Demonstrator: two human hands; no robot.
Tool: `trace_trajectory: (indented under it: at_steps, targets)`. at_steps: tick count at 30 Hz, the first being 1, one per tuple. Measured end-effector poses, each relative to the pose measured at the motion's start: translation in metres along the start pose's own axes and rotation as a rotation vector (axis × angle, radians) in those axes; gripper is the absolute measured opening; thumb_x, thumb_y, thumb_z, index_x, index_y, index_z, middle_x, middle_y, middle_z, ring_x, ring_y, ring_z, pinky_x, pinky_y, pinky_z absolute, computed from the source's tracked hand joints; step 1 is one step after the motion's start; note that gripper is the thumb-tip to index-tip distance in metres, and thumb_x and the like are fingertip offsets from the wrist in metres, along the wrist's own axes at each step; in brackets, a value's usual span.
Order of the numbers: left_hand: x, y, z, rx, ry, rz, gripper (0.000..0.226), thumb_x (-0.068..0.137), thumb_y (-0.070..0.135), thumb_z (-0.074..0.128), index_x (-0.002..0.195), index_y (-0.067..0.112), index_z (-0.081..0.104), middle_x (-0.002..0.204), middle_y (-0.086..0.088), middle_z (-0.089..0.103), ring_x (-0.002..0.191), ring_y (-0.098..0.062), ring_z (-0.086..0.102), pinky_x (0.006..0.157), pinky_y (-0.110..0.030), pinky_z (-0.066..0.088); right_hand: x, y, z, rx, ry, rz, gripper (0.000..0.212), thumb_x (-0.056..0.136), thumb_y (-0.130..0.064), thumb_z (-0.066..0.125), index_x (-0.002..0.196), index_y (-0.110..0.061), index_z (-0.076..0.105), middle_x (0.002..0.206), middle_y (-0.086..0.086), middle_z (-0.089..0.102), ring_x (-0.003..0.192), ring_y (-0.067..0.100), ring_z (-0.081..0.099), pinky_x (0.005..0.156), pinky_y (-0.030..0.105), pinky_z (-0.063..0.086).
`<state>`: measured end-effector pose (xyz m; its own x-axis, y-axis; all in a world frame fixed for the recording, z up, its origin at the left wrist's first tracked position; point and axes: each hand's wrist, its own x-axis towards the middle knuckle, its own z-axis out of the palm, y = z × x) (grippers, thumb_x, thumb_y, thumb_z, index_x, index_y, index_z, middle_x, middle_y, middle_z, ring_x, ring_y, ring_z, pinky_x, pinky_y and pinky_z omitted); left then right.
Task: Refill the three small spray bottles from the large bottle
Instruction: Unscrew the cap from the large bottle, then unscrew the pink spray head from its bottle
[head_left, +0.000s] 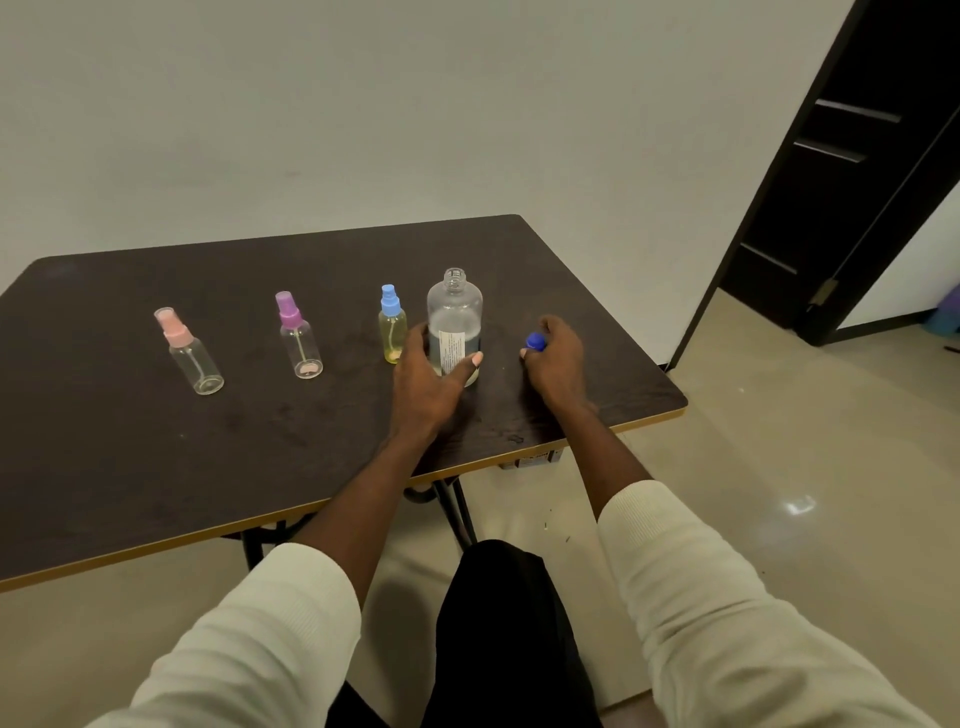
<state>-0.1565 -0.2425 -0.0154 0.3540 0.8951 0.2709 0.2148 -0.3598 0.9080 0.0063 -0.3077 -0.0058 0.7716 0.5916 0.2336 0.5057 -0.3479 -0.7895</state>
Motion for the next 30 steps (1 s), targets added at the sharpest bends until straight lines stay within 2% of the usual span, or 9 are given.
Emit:
trace_trajectory:
  at_steps: [2, 4, 8, 13, 16, 20, 25, 27, 30]
  targets:
    - [0.0, 0.002, -0.001, -0.01, 0.005, 0.02, 0.076, 0.078, 0.043, 0.082, 0.138, 0.016, 0.044, 0.136, -0.002, 0.056, 0.122, -0.017, 0.054, 0.087, -0.025, 0.047, -0.003, -0.003, -0.001, 0.022, 0.049, -0.036, 0.043, 0.091, -0.008, 0.062, 0.133, -0.008, 0.051, 0.133, 0.01, 0.053, 0.12, 0.021, 0.052, 0.101, 0.029, 0.042]
    - [-0.001, 0.002, -0.003, -0.039, 0.036, 0.047, 0.072, 0.075, 0.043, 0.084, 0.131, 0.019, 0.046, 0.129, 0.001, 0.059, 0.116, -0.014, 0.057, 0.083, -0.018, 0.047, -0.01, -0.008, -0.001, 0.056, 0.157, -0.118, 0.03, 0.09, -0.004, 0.059, 0.121, -0.007, 0.058, 0.124, 0.01, 0.056, 0.11, 0.017, 0.054, 0.096, 0.024, 0.046]
    - [-0.008, 0.006, -0.005, -0.083, 0.161, 0.079, 0.053, 0.086, 0.044, 0.074, 0.125, 0.018, 0.05, 0.117, 0.0, 0.06, 0.103, -0.01, 0.057, 0.081, -0.015, 0.045, -0.031, -0.03, -0.002, 0.096, 0.39, -0.389, 0.01, 0.083, 0.002, 0.06, 0.088, -0.007, 0.06, 0.091, 0.007, 0.058, 0.085, 0.013, 0.049, 0.072, 0.029, 0.051]
    - [-0.023, 0.011, -0.015, -0.187, 0.282, 0.12, 0.012, 0.1, 0.032, 0.057, 0.102, 0.021, 0.052, 0.093, -0.002, 0.061, 0.082, -0.011, 0.056, 0.07, -0.017, 0.047, -0.068, -0.072, 0.003, 0.171, 0.433, -0.681, 0.01, 0.075, 0.005, 0.063, 0.081, -0.001, 0.058, 0.086, 0.011, 0.057, 0.083, 0.018, 0.05, 0.07, 0.019, 0.042]
    - [-0.028, 0.002, -0.029, -0.223, 0.357, 0.142, 0.011, 0.104, 0.031, 0.05, 0.099, 0.021, 0.053, 0.089, -0.002, 0.061, 0.078, -0.013, 0.057, 0.068, -0.026, 0.049, -0.089, -0.092, 0.016, 0.206, 0.361, -0.788, 0.008, 0.077, 0.006, 0.061, 0.082, 0.0, 0.059, 0.087, 0.013, 0.058, 0.084, 0.02, 0.052, 0.075, 0.02, 0.043]
    - [-0.033, -0.009, -0.072, -0.203, 0.471, 0.118, 0.011, 0.104, 0.025, 0.05, 0.096, 0.017, 0.052, 0.081, 0.006, 0.057, 0.069, -0.002, 0.051, 0.063, -0.015, 0.043, -0.105, -0.116, 0.044, 0.284, 0.215, -0.839, 0.012, 0.077, 0.01, 0.056, 0.081, 0.0, 0.06, 0.084, 0.011, 0.058, 0.081, 0.021, 0.052, 0.075, 0.027, 0.046]
    - [-0.019, -0.043, -0.162, -0.143, 0.653, 0.055, 0.01, 0.102, 0.027, 0.052, 0.104, 0.018, 0.049, 0.095, -0.007, 0.059, 0.077, -0.014, 0.055, 0.065, -0.022, 0.048, -0.131, -0.157, 0.112, 0.384, -0.09, -0.784, 0.013, 0.082, 0.008, 0.056, 0.085, -0.005, 0.06, 0.085, 0.006, 0.058, 0.076, 0.015, 0.053, 0.067, 0.024, 0.046]
    - [-0.013, -0.053, -0.191, -0.12, 0.724, 0.013, 0.011, 0.101, 0.026, 0.054, 0.109, 0.02, 0.049, 0.103, -0.007, 0.06, 0.085, -0.012, 0.057, 0.068, -0.013, 0.046, -0.14, -0.172, 0.138, 0.414, -0.204, -0.721, 0.016, 0.084, 0.007, 0.057, 0.094, -0.005, 0.062, 0.091, 0.007, 0.062, 0.083, 0.017, 0.058, 0.073, 0.031, 0.052]
    - [0.0, -0.065, -0.225, -0.146, 0.753, -0.021, 0.019, 0.099, 0.021, 0.058, 0.117, 0.015, 0.054, 0.109, 0.001, 0.061, 0.097, -0.01, 0.059, 0.08, -0.009, 0.045, -0.143, -0.187, 0.179, 0.411, -0.401, -0.535, 0.033, 0.088, 0.002, 0.059, 0.121, -0.002, 0.059, 0.118, 0.013, 0.063, 0.111, 0.022, 0.059, 0.097, 0.039, 0.05]
